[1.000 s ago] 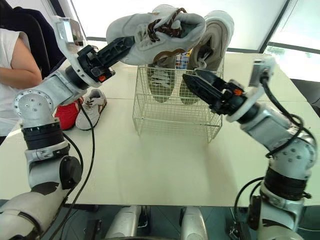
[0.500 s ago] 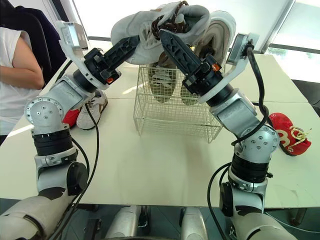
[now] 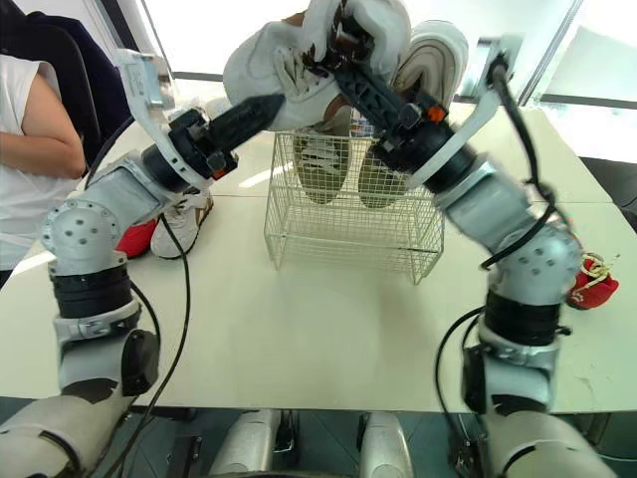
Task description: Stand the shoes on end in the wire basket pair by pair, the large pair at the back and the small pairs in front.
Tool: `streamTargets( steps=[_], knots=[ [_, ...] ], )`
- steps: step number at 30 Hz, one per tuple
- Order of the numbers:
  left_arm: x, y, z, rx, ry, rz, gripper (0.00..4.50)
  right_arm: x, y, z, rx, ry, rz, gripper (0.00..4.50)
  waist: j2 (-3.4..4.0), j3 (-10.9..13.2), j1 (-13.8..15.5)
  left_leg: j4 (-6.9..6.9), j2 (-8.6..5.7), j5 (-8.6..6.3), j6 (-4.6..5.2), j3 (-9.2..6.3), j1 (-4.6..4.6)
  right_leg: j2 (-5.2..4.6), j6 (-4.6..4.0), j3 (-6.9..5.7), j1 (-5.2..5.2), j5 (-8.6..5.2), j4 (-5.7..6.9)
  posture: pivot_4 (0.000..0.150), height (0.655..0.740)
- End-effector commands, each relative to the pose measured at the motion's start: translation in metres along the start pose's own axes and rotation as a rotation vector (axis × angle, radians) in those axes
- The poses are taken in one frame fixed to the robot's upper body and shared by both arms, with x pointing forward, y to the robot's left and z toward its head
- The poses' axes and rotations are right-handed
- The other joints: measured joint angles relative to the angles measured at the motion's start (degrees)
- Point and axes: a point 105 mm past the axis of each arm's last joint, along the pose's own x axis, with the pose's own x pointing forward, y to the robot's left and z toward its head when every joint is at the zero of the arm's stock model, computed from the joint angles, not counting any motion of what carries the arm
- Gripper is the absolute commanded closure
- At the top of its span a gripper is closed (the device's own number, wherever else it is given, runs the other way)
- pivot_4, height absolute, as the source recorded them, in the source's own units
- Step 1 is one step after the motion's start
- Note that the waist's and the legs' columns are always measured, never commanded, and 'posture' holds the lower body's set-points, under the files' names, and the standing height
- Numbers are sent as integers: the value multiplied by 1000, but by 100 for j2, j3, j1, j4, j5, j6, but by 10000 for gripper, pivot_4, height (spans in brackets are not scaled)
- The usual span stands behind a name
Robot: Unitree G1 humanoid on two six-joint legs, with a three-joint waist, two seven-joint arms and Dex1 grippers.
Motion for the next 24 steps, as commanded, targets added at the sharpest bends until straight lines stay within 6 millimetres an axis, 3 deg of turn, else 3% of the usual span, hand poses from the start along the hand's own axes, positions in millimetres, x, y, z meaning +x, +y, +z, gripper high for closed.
streamTargets(
  steps=[1,5,11,16,24],
  knots=[
    [-15,-1,-1,87,95,-7,3539,-13,-3,23,-167,107,52,41075,0,0,-3,-3,0,0,0,1,0,0,0,0,-1,0,-4,1500,7400],
    [-33,10,-1,157,175,48,3539,-32,-28,35,-402,341,32,41075,0,2,3,-9,2,-2,-2,5,-1,-1,-8,1,-9,3,-17,1500,7400],
    [-39,13,2,204,179,78,3539,-53,-64,30,-605,590,51,41075,-2,4,-31,-23,3,-10,-16,1,-1,-10,-13,6,-22,6,-38,1500,7400],
    [-40,10,-9,202,180,88,3539,-68,-98,15,-632,701,13,41075,-5,6,-74,-41,-3,-1,-9,7,-4,-15,-11,8,-22,7,-38,1500,7400],
    [-40,10,-12,191,168,102,3539,-80,-115,-5,-605,743,-5,41075,-2,15,-94,-72,-3,26,-44,14,1,-3,2,1,-29,15,-30,1500,7400]
  ],
)
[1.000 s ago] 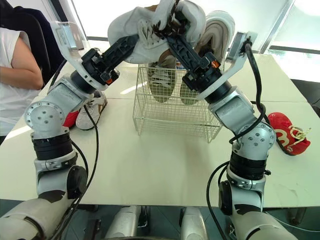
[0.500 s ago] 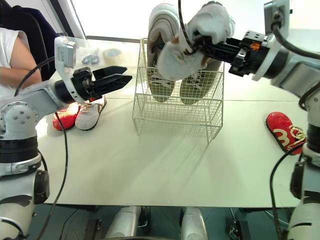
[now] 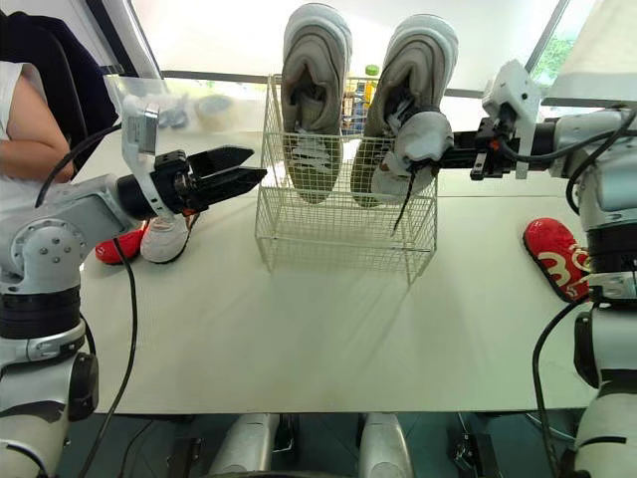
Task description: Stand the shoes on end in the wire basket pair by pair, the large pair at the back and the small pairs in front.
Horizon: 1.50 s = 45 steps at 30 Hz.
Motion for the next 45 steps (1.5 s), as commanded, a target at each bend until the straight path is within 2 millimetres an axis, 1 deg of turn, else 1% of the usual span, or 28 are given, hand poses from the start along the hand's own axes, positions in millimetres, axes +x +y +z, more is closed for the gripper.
streamTargets(
  steps=[1,5,6,7,9,11,12,13,16,19,21,24,26,27,30,32,35,37,39,41,45],
  knots=[
    [-2,-7,11,43,-38,-10,3539,-7,-2,7,-16,-39,-21,41075,0,0,10,-1,1,3,-6,-2,0,2,0,-2,0,0,1,1500,7400],
    [0,-7,8,44,-30,-10,3539,-1,5,-5,11,-27,-10,41075,0,0,14,1,1,4,-5,-6,1,3,-1,-5,4,0,2,1500,7400],
    [1,-7,8,44,-30,-10,3032,0,6,-7,13,-23,-10,30692,0,0,13,2,1,4,-5,-6,1,3,-1,-5,5,0,2,1500,7400],
    [1,-7,8,44,-29,-11,3032,2,7,-10,10,-11,-14,26992,0,0,13,2,1,4,-5,-6,1,3,0,-5,5,0,2,1500,7400],
    [3,-6,6,52,-23,-9,3032,2,9,-16,-7,12,-29,16794,-1,0,13,2,1,5,-6,-7,4,3,6,-5,7,4,5,1500,7400],
    [4,-6,5,51,-20,-9,3032,1,9,-17,-34,29,-47,6137,-1,0,14,4,1,7,-7,-8,6,4,5,-5,10,3,5,1500,7400],
    [4,-7,5,51,-17,-9,3032,0,11,-14,-49,23,-48,1723,-1,0,16,6,1,8,-7,-9,7,4,5,-5,12,3,5,1500,7400],
    [3,-7,4,52,-12,-6,3032,-2,12,-10,-63,16,-47,192,-1,0,18,7,1,9,-8,-9,7,4,1,-6,13,1,5,1500,7400],
    [-2,-4,3,67,5,24,3032,-11,17,1,-99,8,-55,192,0,0,19,9,1,9,-8,-10,7,4,-4,-5,14,-2,6,1500,7400],
    [-17,3,6,85,20,90,3032,-25,23,18,-157,-5,-86,192,0,0,11,2,2,9,-8,-9,7,4,-4,-5,9,-1,6,1500,7400],
    [-28,10,8,107,36,144,3032,-35,24,26,-190,0,-126,192,0,0,10,-3,4,9,-9,-9,7,4,-2,-5,5,0,7,1500,7400],
    [-43,24,11,146,55,247,3032,-48,19,33,-216,-1,-204,192,0,0,5,-3,5,9,-10,-9,8,5,-11,-5,5,-6,7,1500,7400],
    [-53,34,13,172,71,315,3032,-53,20,40,-219,-30,-227,192,0,0,5,-2,5,8,-13,-8,10,4,-13,-5,6,-6,7,1500,7400],
    [-59,42,12,190,98,372,3032,-54,23,47,-210,-67,-224,192,0,0,5,-1,5,7,-15,-8,11,4,-14,-4,6,-5,7,1500,7400],
    [-80,70,9,237,176,552,3032,-47,50,71,-187,-182,-118,192,0,0,9,-4,8,5,-19,-11,10,4,-16,-4,2,-5,7,1500,7400],
    [-87,82,9,231,201,628,3032,-41,67,78,-199,-208,-44,192,0,0,10,-7,11,8,-13,-17,10,4,-16,-4,1,-5,7,1500,7400],
    [-96,107,6,208,237,763,3032,-29,92,93,-233,-250,68,192,-5,0,24,-4,14,5,-17,-20,10,4,-16,-5,3,-5,6,1500,7400],
    [-101,126,-4,186,287,832,3032,-22,105,102,-263,-282,136,192,-5,1,34,-2,14,1,-23,-22,9,3,-21,-5,3,-2,5,1500,7400],
    [-101,140,-13,160,320,852,3032,-20,109,106,-270,-293,158,192,-5,1,39,0,13,1,-23,-23,10,2,-23,-5,2,-1,5,1500,7400],
    [-103,151,-19,152,341,886,3032,-19,109,106,-268,-289,155,192,-8,-1,56,-1,13,0,-22,-21,9,2,-22,-5,2,-1,4,1500,7400],
    [-117,170,-32,141,396,965,3032,-19,111,104,-259,-284,149,192,-11,-1,58,-3,12,4,-10,-11,-3,1,-22,-4,-12,0,2,1500,7400]
  ],
)
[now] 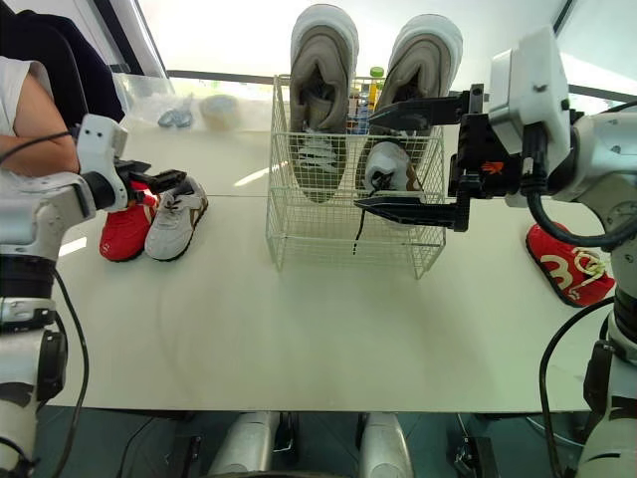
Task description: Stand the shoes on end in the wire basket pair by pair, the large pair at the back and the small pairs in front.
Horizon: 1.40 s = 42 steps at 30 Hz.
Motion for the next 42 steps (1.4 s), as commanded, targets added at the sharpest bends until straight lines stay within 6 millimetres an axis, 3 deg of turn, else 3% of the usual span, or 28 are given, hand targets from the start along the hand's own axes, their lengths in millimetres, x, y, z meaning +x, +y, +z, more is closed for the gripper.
streamTargets(
  steps=[1,5,10,13,23,28,33,38,41,42],
  knots=[
    [1,19,4,33,-8,74,3032,-4,2,8,-24,-10,-20,192,-2,1,-3,0,0,0,1,2,0,0,0,-1,-2,0,2,1500,7400],
    [7,26,-8,17,20,91,3032,-5,4,9,-12,-9,-33,192,-2,1,-15,-2,1,2,3,7,-1,1,2,-2,-5,1,9,1500,7400],
    [22,13,-22,-15,54,21,3032,-4,4,10,-6,-11,-43,192,-3,1,27,3,2,1,3,6,0,0,1,-2,-2,1,9,1500,7400],
    [27,10,-27,51,74,11,3032,-3,3,9,-3,-9,-50,192,-3,0,85,5,1,1,3,7,1,-1,0,-1,-2,1,10,1500,7400],
    [36,-2,-9,469,57,25,3032,-2,3,6,5,-1,-67,192,-4,0,90,5,1,0,4,7,1,-3,-1,-2,0,2,10,1500,7400],
    [40,-11,-8,551,59,5,3032,-1,3,5,5,-1,-74,192,-4,0,92,6,1,0,5,6,1,-4,-2,-2,0,2,10,1500,7400],
    [47,-20,-14,495,74,-31,3032,0,2,4,1,4,-81,192,-4,0,99,9,1,0,7,6,1,-4,-1,-2,2,2,11,1500,7400],
    [53,-32,-34,364,120,-95,3032,1,1,4,-6,6,-87,192,-3,-1,85,14,0,1,8,7,3,-4,-1,-4,5,2,16,1500,7400],
    [55,-35,-44,321,152,-105,10986,1,0,4,-12,12,-94,0,-2,-2,84,15,0,1,9,8,5,-3,0,-4,5,2,22,1500,7400],
    [55,-34,-47,311,159,-104,15811,0,-1,4,-15,16,-98,0,-2,-2,84,15,0,1,9,8,5,-3,0,-4,5,2,23,1500,7400]
  ],
)
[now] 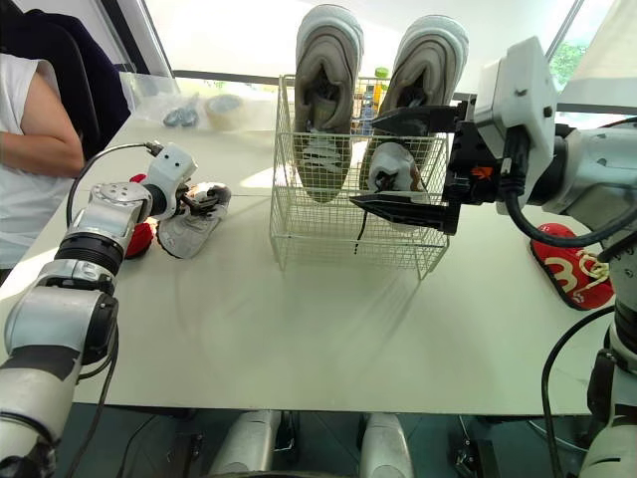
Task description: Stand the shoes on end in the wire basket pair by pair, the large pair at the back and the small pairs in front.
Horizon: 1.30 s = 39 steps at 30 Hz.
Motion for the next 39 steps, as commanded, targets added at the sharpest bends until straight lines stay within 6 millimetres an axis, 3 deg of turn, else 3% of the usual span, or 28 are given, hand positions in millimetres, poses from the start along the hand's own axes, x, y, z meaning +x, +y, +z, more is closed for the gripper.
streamTargets(
  steps=[1,5,7,10,11,14,16,19,22,26,29,32,39],
  knots=[
    [4,-10,-25,-78,70,-29,20570,-2,-1,9,-69,4,-24,0,0,0,1,1,0,0,0,0,1,0,0,0,1,0,1,1500,7400],
    [3,-8,-30,-162,72,-23,39013,-2,-1,8,-75,9,-31,0,1,-2,7,3,0,0,0,-1,2,0,1,0,3,0,0,1500,7400],
    [1,-5,-31,-170,72,-14,44687,-2,-2,8,-77,10,-34,0,0,-2,12,4,0,-1,2,-1,1,0,3,0,5,1,0,1500,7400],
    [-4,6,-20,-221,23,16,44687,-2,-3,8,-79,12,-38,0,0,-2,7,6,-1,-2,3,0,1,0,3,0,6,2,-1,1500,7400],
    [-8,13,-3,-256,-59,26,44687,-2,-3,8,-85,17,-42,0,-1,-2,4,6,-2,-2,3,0,1,0,3,0,6,2,-1,1500,7400],
    [-36,26,78,-193,-495,8,44687,-3,-4,7,-85,16,-42,0,-10,4,1,5,0,-2,3,-2,-4,0,4,-1,0,2,1,1500,7400],
    [-58,29,114,-227,-717,16,44687,-2,-4,6,-84,16,-41,0,-38,21,14,5,4,0,1,-5,-10,0,4,-2,-4,2,2,1500,7400],
    [-88,29,156,-312,-967,28,44687,-1,-6,6,-87,16,-41,0,-49,27,0,8,19,-1,1,-15,-13,-6,5,-4,0,4,-3,1500,7400],
    [-118,16,188,-310,-1180,30,44687,0,-8,7,-93,10,-42,0,-49,27,-4,11,6,-7,14,-5,-6,-13,19,-3,7,12,-6,1500,7400],
    [-142,-10,215,-316,-1368,35,44687,1,-9,8,-99,8,-40,0,-49,27,-1,15,-7,-5,14,3,-1,-6,24,-5,12,14,3,1500,7400],
    [-145,-51,231,-224,-1488,78,44687,2,-10,8,-105,5,-39,0,-50,27,18,18,-6,-4,12,2,5,-2,26,-5,22,16,2,1500,7400],
    [-139,-61,233,-245,-1518,120,44687,3,-10,9,-107,2,-37,0,-50,28,16,33,-7,-6,16,0,3,-1,25,-8,28,15,1,1500,7400],
    [-127,-110,229,-129,-1613,148,44687,2,-9,11,-108,8,-36,0,-50,27,6,50,-4,-16,29,1,-1,-1,23,-6,28,14,0,1500,7400]
  ],
)
